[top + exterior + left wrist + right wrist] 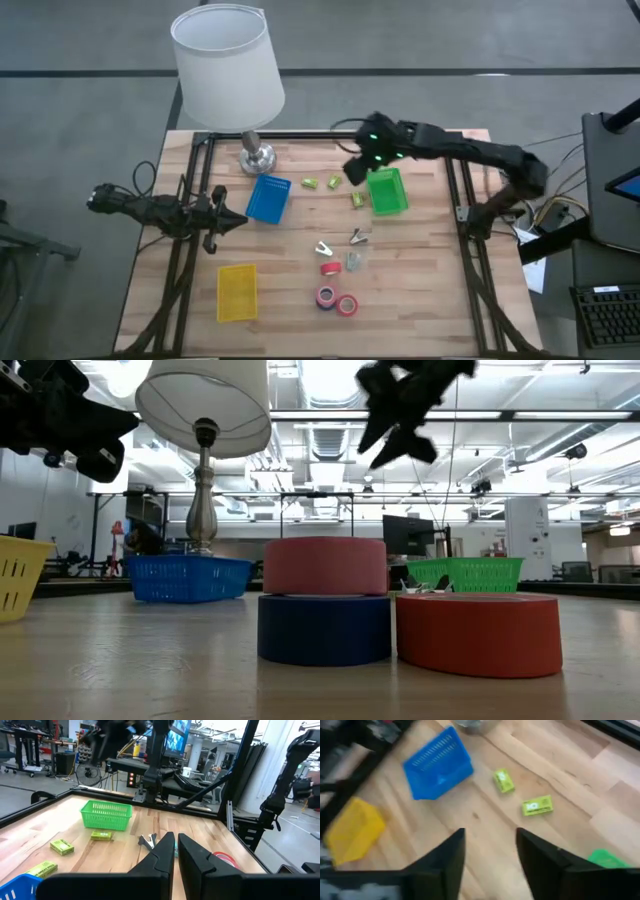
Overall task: Pick and place Stapler, Stapler remover, tape
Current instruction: Put the top right green staple box into the green bin
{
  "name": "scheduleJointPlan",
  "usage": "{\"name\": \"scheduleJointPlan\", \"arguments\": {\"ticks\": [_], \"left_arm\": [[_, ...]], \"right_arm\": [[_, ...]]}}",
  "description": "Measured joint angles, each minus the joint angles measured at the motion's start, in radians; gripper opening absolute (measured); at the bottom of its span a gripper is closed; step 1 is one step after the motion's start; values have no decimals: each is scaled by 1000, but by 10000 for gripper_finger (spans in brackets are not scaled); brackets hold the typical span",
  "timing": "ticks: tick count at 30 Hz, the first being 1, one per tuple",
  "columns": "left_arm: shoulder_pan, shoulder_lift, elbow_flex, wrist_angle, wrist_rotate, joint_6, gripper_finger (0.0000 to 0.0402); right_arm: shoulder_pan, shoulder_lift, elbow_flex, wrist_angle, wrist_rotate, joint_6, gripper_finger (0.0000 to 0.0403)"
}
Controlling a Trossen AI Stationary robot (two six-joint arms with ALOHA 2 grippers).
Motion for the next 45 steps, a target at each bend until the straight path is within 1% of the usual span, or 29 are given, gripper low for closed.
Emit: {"name": "scheduleJointPlan", "arguments": {"ticks": [5, 8, 12, 15, 18, 21, 24, 30, 45], "left_arm": [[0, 0, 0, 0, 0, 0, 26], [0, 0, 0, 0, 0, 0, 26], [0, 0, 0, 0, 0, 0, 26], [0, 0, 0, 0, 0, 0, 26], [0, 0, 0, 0, 0, 0, 26], [0, 0, 0, 0, 0, 0, 26], [0, 0, 0, 0, 0, 0, 26], [0, 0, 0, -3, 0, 0, 26], [0, 0, 0, -7, 0, 0, 26]], "right_arm": [[-12, 204, 206, -155, 19, -72, 265], [-24, 314, 297, -235, 20, -106, 302], [-41, 438, 410, -338, 21, -209, 342], [-48, 525, 486, -413, 28, -292, 362], [-53, 606, 554, -458, 50, -354, 368], [-55, 670, 618, -470, 46, -385, 368], [-55, 734, 673, -517, 46, -418, 368], [-54, 804, 737, -531, 50, -456, 368], [-57, 876, 713, -513, 79, -488, 369]]}}
